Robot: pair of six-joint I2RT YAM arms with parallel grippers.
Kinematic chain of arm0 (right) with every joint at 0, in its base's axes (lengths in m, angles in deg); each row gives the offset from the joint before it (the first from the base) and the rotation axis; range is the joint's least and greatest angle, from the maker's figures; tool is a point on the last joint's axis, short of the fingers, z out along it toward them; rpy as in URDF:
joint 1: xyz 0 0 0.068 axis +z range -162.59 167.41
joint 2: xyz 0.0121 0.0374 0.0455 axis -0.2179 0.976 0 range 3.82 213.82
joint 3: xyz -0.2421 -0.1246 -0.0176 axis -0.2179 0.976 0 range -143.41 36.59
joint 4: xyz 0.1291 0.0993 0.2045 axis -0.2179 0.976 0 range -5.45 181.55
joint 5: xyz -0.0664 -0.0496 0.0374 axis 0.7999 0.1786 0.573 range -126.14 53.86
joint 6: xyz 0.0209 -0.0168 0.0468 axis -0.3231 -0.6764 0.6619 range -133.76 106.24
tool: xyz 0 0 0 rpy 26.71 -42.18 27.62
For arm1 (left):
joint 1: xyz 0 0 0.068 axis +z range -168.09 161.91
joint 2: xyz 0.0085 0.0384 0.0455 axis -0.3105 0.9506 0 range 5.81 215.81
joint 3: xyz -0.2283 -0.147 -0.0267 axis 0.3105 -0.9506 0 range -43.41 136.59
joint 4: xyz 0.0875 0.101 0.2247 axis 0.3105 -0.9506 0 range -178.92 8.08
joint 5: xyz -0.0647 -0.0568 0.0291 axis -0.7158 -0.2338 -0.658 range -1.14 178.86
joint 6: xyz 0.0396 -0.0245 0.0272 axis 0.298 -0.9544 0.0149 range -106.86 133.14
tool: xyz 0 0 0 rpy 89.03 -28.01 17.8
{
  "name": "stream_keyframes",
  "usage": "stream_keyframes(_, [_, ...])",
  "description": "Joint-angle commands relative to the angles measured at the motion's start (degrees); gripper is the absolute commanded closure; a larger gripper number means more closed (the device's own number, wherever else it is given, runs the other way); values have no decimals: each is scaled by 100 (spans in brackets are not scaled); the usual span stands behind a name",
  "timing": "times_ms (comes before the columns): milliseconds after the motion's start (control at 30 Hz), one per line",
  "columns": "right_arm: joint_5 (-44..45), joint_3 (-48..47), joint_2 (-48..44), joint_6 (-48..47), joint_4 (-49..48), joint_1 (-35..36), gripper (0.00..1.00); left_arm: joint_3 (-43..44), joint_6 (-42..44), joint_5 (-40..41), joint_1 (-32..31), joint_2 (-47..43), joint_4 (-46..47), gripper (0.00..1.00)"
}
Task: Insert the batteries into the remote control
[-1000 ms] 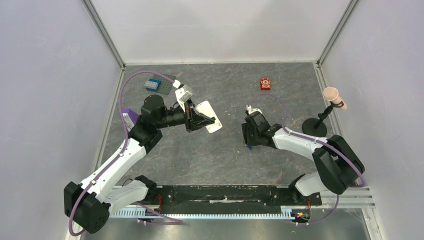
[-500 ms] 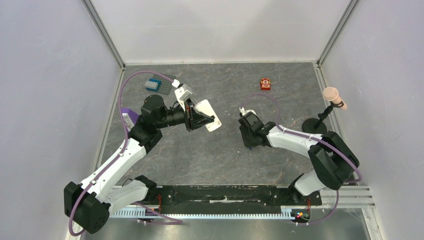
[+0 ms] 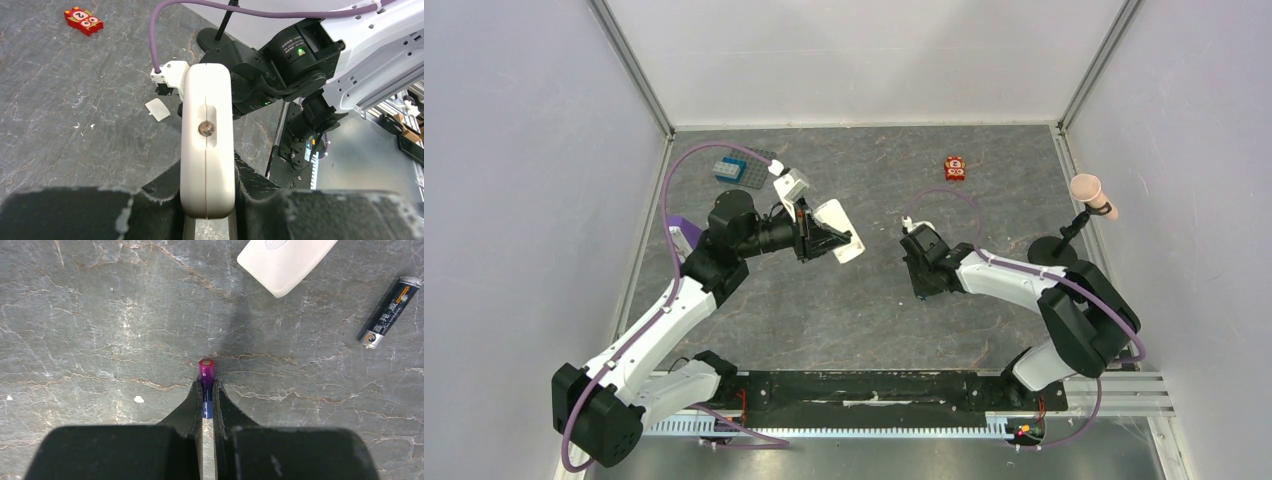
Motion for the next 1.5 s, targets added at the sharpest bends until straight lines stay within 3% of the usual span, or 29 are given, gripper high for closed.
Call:
stream_keyframes(0, [-105,110,-267,-20,-243,7,100,187,255,240,19,-131,104,98])
stream_keyframes(200, [-749,574,-1659,-294,-1679,7,100,3,183,1022,18,-383,334,98])
stream_keyframes(433, [-2890,1446,-3318,-857,-4292,59,100,-100,-61,1212,16,-394,790,98])
stream_keyframes(700, [-3282,1060,-3488,-742,-4740,77,100,-251,-604,1090,15,-236,1480,98])
stream_keyframes(867, [-2964,510,-3154,643,-4626,77,100,173,-1026,1393,19,146,935,98])
stream_keyframes(1133, [-2018,889,-2575,3968,-4956,68,100,8,-2078,2051,16,866,1350,98])
stream_keyframes(1467, [-1798,979,-2054,5506,-4536,76,100,-186,-2427,2317,10,1246,1615,98])
